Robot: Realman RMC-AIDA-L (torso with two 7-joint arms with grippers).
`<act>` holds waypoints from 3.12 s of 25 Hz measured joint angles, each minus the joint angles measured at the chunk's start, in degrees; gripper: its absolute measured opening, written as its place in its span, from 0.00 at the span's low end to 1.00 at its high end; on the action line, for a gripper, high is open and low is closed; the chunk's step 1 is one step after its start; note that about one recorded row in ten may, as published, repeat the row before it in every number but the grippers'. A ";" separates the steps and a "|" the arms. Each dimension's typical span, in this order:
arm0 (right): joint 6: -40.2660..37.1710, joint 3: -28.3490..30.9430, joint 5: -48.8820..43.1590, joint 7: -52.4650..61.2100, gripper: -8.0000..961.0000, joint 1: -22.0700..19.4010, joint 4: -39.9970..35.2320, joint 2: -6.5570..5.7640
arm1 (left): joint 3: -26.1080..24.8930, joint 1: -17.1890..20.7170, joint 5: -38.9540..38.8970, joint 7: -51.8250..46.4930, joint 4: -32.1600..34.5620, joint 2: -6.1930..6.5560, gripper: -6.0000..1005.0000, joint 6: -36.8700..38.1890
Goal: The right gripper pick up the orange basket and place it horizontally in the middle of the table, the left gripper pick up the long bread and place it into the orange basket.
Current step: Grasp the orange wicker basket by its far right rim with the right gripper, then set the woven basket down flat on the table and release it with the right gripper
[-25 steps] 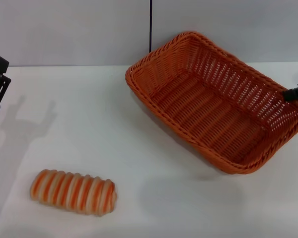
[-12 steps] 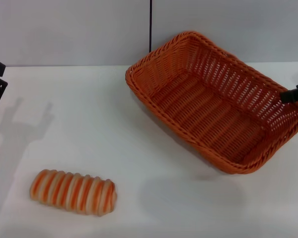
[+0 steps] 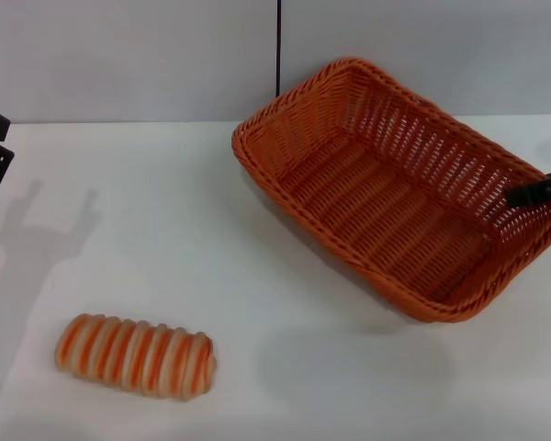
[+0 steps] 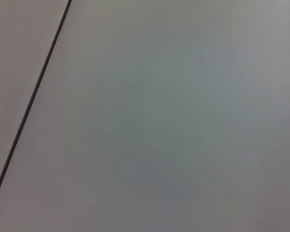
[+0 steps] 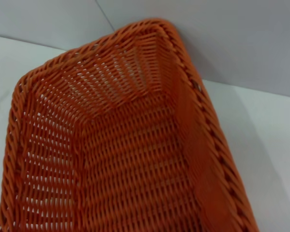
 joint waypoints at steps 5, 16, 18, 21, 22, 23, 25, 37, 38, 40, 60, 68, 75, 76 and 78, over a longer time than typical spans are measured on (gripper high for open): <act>0.00 -0.04 -1.09 0.00 0.60 0.12 0.14 0.47 | 0.00 -0.12 0.00 0.00 -0.01 0.00 0.84 0.00; -0.77 0.52 -1.88 -0.47 0.52 -0.32 -0.09 0.77 | -0.11 0.13 0.01 -1.45 0.39 0.00 0.84 0.00; -0.83 0.66 -1.71 -0.50 0.45 -0.44 -0.35 1.05 | -0.08 0.23 0.01 -1.45 0.34 0.00 0.84 0.00; -0.85 0.67 -1.66 -1.01 0.36 -0.56 -0.75 1.57 | -0.13 0.40 0.00 -1.47 0.27 0.00 0.84 -0.01; -0.92 0.68 -1.66 -1.25 0.33 -0.57 -0.80 1.70 | -0.14 0.43 0.00 -1.48 0.24 0.00 0.84 0.00; -1.04 0.70 -1.66 -1.49 0.30 -0.57 -0.80 1.81 | -0.15 0.45 0.01 -1.48 0.23 0.00 0.84 -0.01; -1.22 0.74 -1.65 -1.85 0.25 -0.59 -0.77 1.90 | -0.18 0.48 0.00 -1.49 0.24 0.00 0.84 -0.01; 0.21 0.81 7.74 -7.87 0.17 -2.95 -3.72 2.18 | -0.09 0.43 0.00 -1.49 0.42 0.00 0.84 -0.19; 0.37 0.81 9.90 -8.78 0.17 -3.53 -4.28 2.17 | -0.09 0.43 0.00 -1.49 0.42 0.00 0.84 -0.19; 0.62 0.91 14.20 -10.73 0.17 -4.74 -4.96 2.16 | -0.08 0.24 0.00 -1.49 0.43 0.00 0.84 -0.29; 12.35 7.47 28.71 -23.11 0.17 -7.60 -4.79 -4.26 | -0.43 -0.32 -0.19 -1.49 0.53 0.05 0.84 -1.42; 13.45 0.53 28.57 -23.81 0.17 -7.82 -4.87 -8.61 | -0.44 -1.56 -0.14 -1.49 0.45 -0.09 0.84 -2.88; 13.43 -3.44 28.43 -29.50 0.17 -6.57 -1.44 -8.35 | -0.33 -2.37 -0.11 -1.49 -0.01 -0.18 0.84 -3.79; 13.40 -3.60 28.40 -30.37 0.17 -6.11 -0.28 -8.33 | -0.33 -2.48 -0.10 -1.49 -0.13 -0.20 0.84 -3.80; 13.23 -3.70 28.26 -32.64 0.17 -5.01 2.48 -8.31 | -0.32 -2.54 -0.10 -1.49 -0.18 -0.22 0.84 -3.80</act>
